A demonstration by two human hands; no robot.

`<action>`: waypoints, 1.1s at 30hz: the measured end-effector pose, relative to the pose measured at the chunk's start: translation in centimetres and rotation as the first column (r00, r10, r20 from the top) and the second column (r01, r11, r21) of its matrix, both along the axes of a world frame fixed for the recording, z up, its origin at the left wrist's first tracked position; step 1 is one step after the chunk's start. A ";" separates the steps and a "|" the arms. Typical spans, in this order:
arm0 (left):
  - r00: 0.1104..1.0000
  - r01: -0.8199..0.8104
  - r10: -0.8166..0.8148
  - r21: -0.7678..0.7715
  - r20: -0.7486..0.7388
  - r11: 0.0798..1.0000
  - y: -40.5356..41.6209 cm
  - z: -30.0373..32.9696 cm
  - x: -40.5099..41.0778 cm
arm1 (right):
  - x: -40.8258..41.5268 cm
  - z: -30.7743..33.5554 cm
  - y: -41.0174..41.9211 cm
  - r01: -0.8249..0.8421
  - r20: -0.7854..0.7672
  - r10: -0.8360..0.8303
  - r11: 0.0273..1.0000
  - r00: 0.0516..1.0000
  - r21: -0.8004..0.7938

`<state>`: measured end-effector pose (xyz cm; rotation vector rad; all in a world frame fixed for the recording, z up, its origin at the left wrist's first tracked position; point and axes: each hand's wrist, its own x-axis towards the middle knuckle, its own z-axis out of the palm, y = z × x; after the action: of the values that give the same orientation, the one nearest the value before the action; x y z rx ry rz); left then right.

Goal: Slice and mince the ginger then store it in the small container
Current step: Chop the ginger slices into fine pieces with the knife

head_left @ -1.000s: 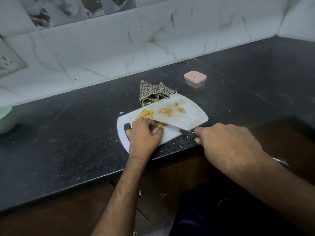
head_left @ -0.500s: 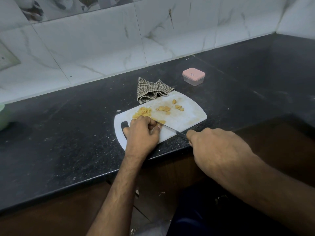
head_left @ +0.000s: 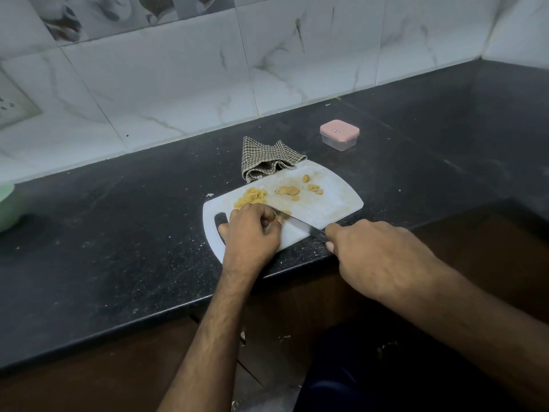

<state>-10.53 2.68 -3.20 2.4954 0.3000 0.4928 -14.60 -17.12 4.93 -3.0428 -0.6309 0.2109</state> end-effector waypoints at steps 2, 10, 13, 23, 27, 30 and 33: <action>1.000 -0.005 0.005 0.006 0.001 1.000 0.0 0.0 0.1 | -0.1 0.5 -0.5 -0.016 -0.024 0.016 1.000 1.000 -0.012; 0.999 0.027 -0.026 0.009 -0.018 1.000 0.0 0.0 -0.2 | 0.2 0.8 -0.4 -0.007 -0.084 0.002 0.998 0.997 -0.058; 1.000 0.020 -0.020 0.022 -0.021 1.000 0.1 0.0 -0.1 | 0.6 0.1 0.3 -0.019 -0.053 0.016 0.998 0.998 -0.054; 1.000 0.000 -0.001 -0.020 -0.022 1.000 -0.2 0.1 -0.1 | 0.5 -1.2 0.4 -0.007 0.029 0.005 0.998 1.000 0.061; 1.000 -0.021 0.021 -0.026 -0.011 0.999 0.2 0.0 -0.2 | 0.2 0.1 -0.4 -0.026 0.001 0.026 0.999 1.000 0.020; 1.000 -0.023 0.023 -0.049 -0.014 0.999 -0.1 0.1 -0.2 | -0.1 0.6 -0.7 -0.016 -0.008 0.016 1.000 1.000 -0.015; 1.000 -0.010 0.009 -0.064 -0.022 0.998 -0.2 0.4 -0.4 | -0.2 1.2 -0.7 -0.004 -0.034 0.003 0.999 0.999 -0.047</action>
<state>-10.93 2.47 -2.82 2.4400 0.3316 0.4531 -14.80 -17.82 6.14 -3.0762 -0.6382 0.2809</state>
